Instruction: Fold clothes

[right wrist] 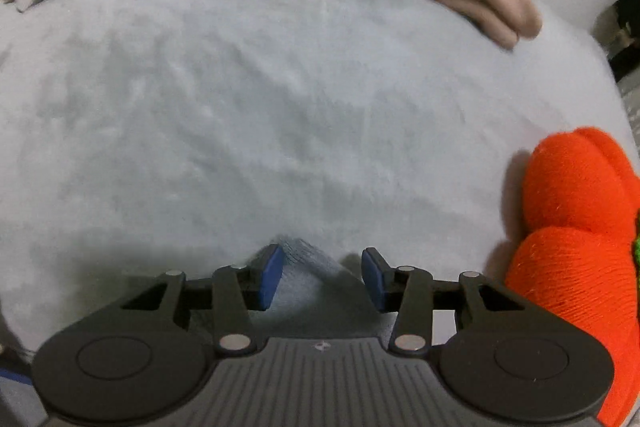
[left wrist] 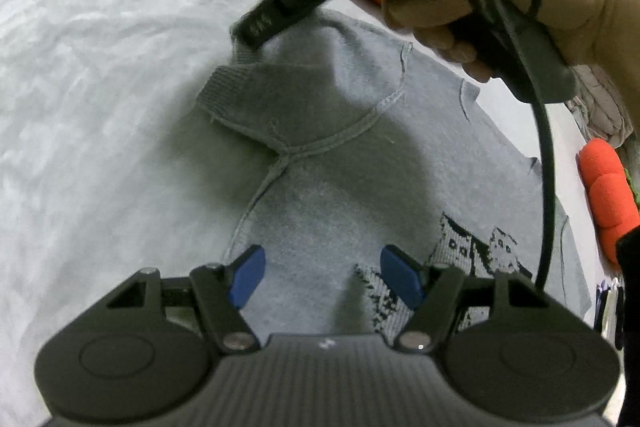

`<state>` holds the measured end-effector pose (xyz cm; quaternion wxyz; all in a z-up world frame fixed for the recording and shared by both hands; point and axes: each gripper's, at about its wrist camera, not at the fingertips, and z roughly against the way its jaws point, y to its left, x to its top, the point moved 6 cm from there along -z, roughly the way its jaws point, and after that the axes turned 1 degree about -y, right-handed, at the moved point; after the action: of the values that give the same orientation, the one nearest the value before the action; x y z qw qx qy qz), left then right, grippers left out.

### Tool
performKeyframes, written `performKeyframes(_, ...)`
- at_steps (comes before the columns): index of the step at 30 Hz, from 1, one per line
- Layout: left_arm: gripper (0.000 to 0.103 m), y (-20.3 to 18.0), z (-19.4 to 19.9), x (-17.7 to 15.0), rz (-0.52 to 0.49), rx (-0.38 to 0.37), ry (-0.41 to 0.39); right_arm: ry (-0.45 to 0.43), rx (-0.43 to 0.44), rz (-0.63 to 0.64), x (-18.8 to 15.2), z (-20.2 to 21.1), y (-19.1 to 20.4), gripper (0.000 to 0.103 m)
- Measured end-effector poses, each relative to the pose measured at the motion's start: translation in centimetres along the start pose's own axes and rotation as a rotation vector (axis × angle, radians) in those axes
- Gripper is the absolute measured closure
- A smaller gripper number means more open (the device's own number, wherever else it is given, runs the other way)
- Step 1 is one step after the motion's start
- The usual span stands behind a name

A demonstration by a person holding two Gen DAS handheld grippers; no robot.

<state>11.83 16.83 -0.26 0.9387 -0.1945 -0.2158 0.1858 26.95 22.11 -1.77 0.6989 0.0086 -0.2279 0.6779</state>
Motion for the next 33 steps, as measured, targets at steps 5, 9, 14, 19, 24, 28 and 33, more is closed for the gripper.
performKeyframes(5, 0.036, 0.3, 0.1, -0.1, 0.013, -0.006, 0.006, -0.117, -0.059, -0.059, 1.0, 1.4, -0.8, 0.101)
performKeyframes(9, 0.036, 0.2, 0.0, -0.2, 0.015, -0.001, 0.006, -0.327, -0.079, -0.247, 1.1, 3.6, -3.1, 0.101)
performKeyframes(14, 0.036, 0.2, 0.1, -0.2, 0.024, 0.002, 0.007, -0.319, -0.079, -0.342, 0.0, 0.5, -3.5, 0.101)
performKeyframes(19, 0.037, 0.2, 0.1, -0.2, 0.027, 0.010, 0.005, -0.263, -0.115, -0.322, 0.1, -2.3, -2.2, 0.100)
performKeyframes(24, 0.037, -0.1, 0.0, -0.4, -0.002, 0.027, 0.003, -0.228, -0.149, -0.293, 0.2, -1.0, -2.1, 0.096)
performKeyframes(28, 0.037, -0.5, -0.1, -0.6, -0.032, 0.044, 0.002, -0.303, -0.163, -0.405, -0.7, 1.9, -3.6, 0.087)
performKeyframes(33, 0.037, -0.8, 0.0, -0.8, -0.061, 0.067, -0.004, -0.314, -0.199, -0.507, -3.5, 4.3, -4.6, 0.087)
